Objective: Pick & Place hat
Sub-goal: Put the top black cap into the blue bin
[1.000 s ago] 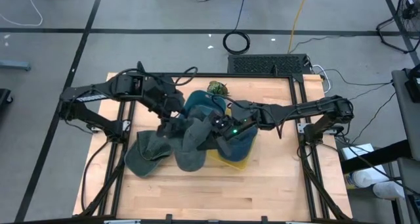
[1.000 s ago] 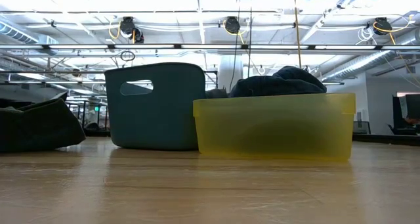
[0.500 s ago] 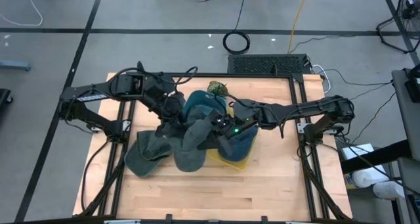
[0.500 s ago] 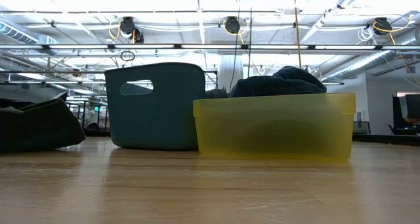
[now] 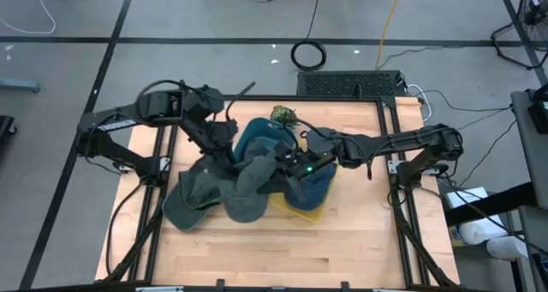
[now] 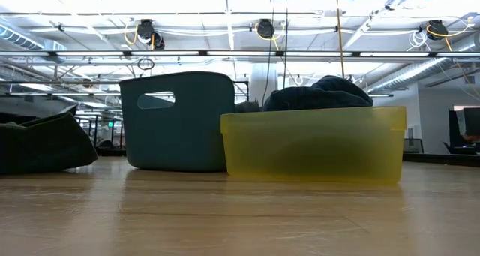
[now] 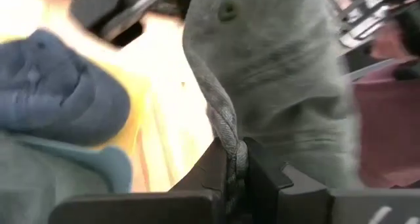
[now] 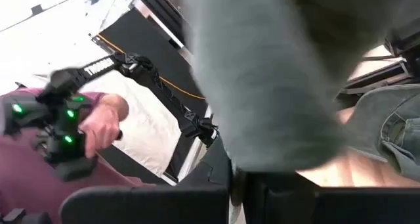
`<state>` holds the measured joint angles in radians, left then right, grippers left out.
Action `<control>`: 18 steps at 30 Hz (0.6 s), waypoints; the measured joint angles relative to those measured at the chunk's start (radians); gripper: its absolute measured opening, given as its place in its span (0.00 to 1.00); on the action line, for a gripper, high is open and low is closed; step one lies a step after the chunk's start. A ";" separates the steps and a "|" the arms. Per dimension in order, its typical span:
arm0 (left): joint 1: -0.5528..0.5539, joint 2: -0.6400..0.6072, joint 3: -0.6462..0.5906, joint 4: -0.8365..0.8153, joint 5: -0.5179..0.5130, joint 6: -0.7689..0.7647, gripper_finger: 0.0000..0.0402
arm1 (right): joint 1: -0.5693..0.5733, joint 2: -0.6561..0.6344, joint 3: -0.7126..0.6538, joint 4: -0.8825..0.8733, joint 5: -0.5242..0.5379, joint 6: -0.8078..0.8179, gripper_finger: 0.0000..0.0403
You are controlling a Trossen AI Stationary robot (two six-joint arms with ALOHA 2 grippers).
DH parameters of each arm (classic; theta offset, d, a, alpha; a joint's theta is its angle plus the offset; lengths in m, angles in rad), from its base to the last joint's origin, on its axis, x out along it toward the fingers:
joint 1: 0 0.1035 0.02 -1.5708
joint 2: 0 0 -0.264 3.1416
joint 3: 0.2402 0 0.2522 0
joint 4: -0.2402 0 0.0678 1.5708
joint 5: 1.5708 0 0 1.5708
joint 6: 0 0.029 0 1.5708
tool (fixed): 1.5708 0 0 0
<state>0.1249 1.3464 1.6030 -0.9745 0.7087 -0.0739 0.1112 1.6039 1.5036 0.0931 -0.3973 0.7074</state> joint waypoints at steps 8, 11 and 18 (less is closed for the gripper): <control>0.000 -0.001 0.127 -0.012 0.022 -0.013 0.08 | -0.005 0.000 0.000 -0.098 0.008 -0.104 0.07; -0.001 -0.001 0.168 -0.044 0.036 -0.016 0.08 | -0.019 0.000 0.000 -0.161 0.034 -0.119 0.12; -0.001 0.000 0.224 -0.110 0.060 -0.038 0.08 | -0.061 0.000 0.001 -0.210 0.021 -0.156 0.37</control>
<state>0.1242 1.3464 1.8268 -1.0846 0.7685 -0.1116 0.0504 1.6039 1.5043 -0.1172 -0.3762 0.5518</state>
